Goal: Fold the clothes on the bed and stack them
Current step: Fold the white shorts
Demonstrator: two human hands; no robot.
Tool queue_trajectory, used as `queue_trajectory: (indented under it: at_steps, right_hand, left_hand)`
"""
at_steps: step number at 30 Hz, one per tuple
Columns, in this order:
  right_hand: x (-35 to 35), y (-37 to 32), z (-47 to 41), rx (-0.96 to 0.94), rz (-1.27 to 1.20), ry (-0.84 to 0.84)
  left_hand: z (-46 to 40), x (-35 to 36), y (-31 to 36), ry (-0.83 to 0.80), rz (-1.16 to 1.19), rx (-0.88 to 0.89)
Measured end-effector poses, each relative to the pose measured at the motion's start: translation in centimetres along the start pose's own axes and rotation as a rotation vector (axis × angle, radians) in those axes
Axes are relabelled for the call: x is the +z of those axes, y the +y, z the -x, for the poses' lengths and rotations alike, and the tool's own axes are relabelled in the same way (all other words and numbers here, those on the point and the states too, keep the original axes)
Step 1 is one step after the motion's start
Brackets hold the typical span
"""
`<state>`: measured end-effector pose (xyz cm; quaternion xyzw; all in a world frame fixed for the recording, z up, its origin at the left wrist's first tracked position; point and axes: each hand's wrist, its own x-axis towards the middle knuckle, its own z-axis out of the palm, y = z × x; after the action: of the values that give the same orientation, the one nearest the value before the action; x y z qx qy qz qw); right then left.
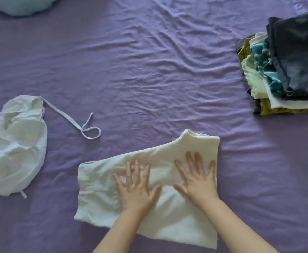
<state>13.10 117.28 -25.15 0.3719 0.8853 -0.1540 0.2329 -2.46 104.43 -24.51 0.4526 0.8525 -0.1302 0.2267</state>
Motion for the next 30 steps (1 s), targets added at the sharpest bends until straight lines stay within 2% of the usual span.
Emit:
queue_trajectory:
  at_steps: [2, 5, 7, 9, 11, 13, 15, 17, 20, 23, 26, 28, 30]
  right_hand:
    - [0.6, -0.5, -0.3, 0.068, 0.009, -0.038]
    - [-0.4, -4.2, 1.2, 0.107, -0.051, 0.005]
    - [-0.4, -7.0, 2.4, -0.015, -0.087, 0.082]
    - [0.1, -9.3, 3.6, -0.082, -0.064, 0.055]
    - [0.7, -10.4, 3.8, -0.070, -0.055, -0.011]
    - [1.8, -10.4, 3.0, -0.050, 0.007, -0.048]
    - [2.6, -10.7, 2.6, 0.012, 0.020, -0.118]
    - [2.0, -12.7, 2.8, 0.050, -0.009, -0.112]
    - [0.4, -17.6, 3.3, -0.032, -0.142, -0.094]
    - [-1.3, -21.3, 3.4, -0.062, -0.371, -0.075]
    - [-3.7, -23.0, 4.2, -0.128, -0.616, 0.020]
    - [-5.6, -23.7, 5.4, -0.207, -0.691, 0.120]
    - [-7.4, -23.8, 7.0, -0.240, -0.718, 0.195]
  left_hand:
    - [-0.6, 0.4, -1.0, -0.101, -0.019, -0.006]
    - [-0.9, -0.3, -1.1, -0.153, 0.036, 0.036]
    - [-0.7, -0.9, -1.9, -0.114, 0.089, 0.067]
    - [0.1, -1.4, -3.7, 0.003, 0.144, 0.037]
    - [0.9, -1.5, -6.5, 0.088, 0.185, -0.115]
    - [1.8, -1.3, -9.6, 0.078, 0.268, -0.315]
    - [2.3, -1.4, -12.3, 0.033, 0.470, -0.481]
    - [2.5, -1.5, -14.2, 0.020, 0.661, -0.555]
    - [2.4, -2.0, -15.3, 0.022, 0.856, -0.540]
    - [2.4, -3.4, -16.2, -0.007, 1.155, -0.553]
    - [3.8, -6.0, -16.4, -0.019, 1.400, -0.373]
    - [5.4, -8.2, -15.4, -0.049, 1.546, -0.238]
    - [7.1, -10.6, -14.0, -0.192, 1.698, -0.129]
